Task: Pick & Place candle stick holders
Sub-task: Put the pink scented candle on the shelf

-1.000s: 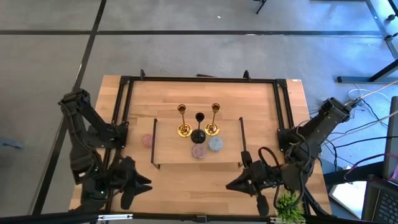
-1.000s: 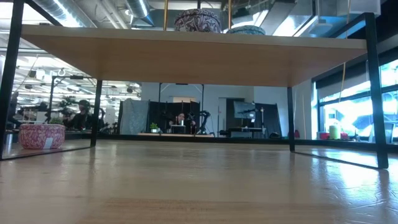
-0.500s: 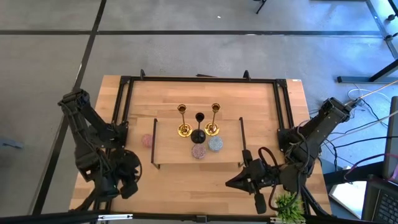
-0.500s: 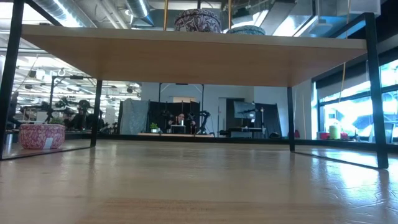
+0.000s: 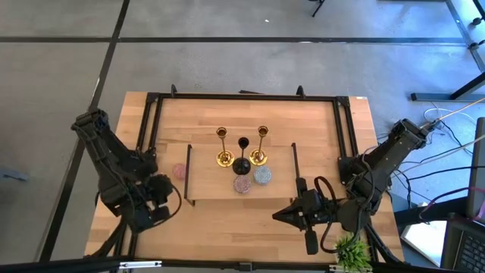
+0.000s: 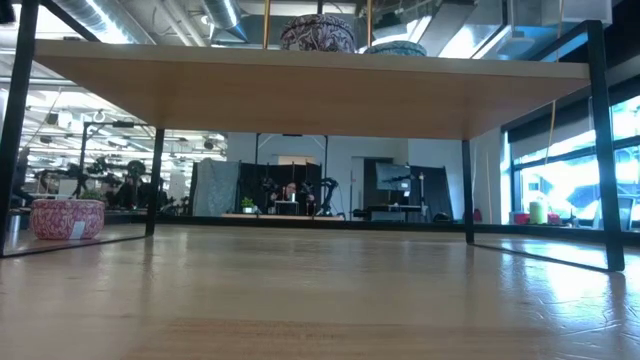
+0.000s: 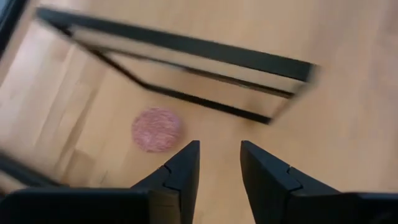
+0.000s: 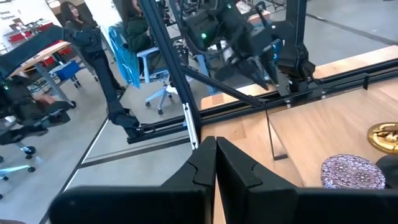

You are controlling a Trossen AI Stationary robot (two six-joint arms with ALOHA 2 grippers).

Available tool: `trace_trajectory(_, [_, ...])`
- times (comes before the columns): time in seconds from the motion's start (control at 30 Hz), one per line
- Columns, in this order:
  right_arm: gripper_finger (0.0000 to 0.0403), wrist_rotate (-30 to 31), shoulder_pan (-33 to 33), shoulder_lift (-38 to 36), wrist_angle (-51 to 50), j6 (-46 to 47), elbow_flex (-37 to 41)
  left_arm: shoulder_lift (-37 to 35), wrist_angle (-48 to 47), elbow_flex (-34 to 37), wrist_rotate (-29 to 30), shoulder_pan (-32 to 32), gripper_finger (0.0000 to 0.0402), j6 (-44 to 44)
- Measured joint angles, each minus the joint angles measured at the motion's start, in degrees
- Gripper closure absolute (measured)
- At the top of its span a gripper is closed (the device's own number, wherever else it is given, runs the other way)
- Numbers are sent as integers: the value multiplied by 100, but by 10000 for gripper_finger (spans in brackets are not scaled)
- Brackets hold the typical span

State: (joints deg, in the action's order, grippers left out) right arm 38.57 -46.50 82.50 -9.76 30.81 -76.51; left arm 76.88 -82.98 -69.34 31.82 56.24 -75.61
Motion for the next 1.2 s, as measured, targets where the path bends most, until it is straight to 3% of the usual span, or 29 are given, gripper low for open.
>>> trace_trajectory(0.13, [389,-2,0,0,3,2,0,0,-72,365,-49,-136,286,-973])
trace_trajectory(0.4, [389,-2,-2,0,-3,29,0,0,-70,972,-779,-371,285,-3300])
trace_trajectory(0.63, [389,-4,11,0,-35,31,0,0,-123,1084,-170,-377,285,-4533])
trace_trajectory(0.73, [389,-4,13,0,-35,33,0,2,-222,1084,135,-382,286,-4443])
trace_trajectory(0.9, [389,-8,13,0,-35,46,0,2,-543,1084,110,-488,286,-3348])
trace_trajectory(1.03, [389,-20,13,0,-35,46,0,-11,-717,1086,-275,-755,286,-3154])
trace_trajectory(1.2, [389,-20,15,0,-35,46,0,-159,-706,1086,-126,-1202,286,-3106])
